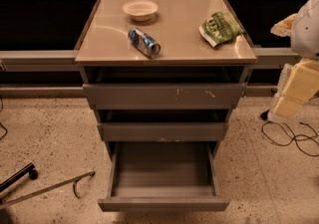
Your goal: Close bottom drawer
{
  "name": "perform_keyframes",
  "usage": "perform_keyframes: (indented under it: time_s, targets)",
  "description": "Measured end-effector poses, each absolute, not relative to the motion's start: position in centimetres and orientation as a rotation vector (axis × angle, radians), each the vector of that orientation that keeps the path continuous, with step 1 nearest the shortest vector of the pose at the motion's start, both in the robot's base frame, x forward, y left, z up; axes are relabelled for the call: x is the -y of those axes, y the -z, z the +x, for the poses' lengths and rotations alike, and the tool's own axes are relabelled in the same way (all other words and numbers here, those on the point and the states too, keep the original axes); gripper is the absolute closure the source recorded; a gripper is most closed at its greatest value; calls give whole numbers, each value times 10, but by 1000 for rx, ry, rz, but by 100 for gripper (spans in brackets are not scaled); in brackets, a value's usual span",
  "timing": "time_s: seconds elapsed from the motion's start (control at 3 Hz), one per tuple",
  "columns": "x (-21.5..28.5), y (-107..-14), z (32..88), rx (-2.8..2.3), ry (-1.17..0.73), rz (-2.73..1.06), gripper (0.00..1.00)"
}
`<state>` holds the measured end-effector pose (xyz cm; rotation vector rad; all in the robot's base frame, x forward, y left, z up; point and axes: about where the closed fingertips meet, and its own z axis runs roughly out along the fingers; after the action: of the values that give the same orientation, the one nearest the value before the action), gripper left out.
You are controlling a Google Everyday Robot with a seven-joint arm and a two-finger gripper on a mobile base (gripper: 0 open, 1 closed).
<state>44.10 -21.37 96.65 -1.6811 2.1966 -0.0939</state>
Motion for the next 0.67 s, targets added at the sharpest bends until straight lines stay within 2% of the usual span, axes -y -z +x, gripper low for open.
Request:
perform_keyframes:
  time_s: [0.33,0.67]
  targets:
    - [210,-944,436,-2207,50,-1665,0]
    - [192,-878,427,-2192,-80,-1648,0]
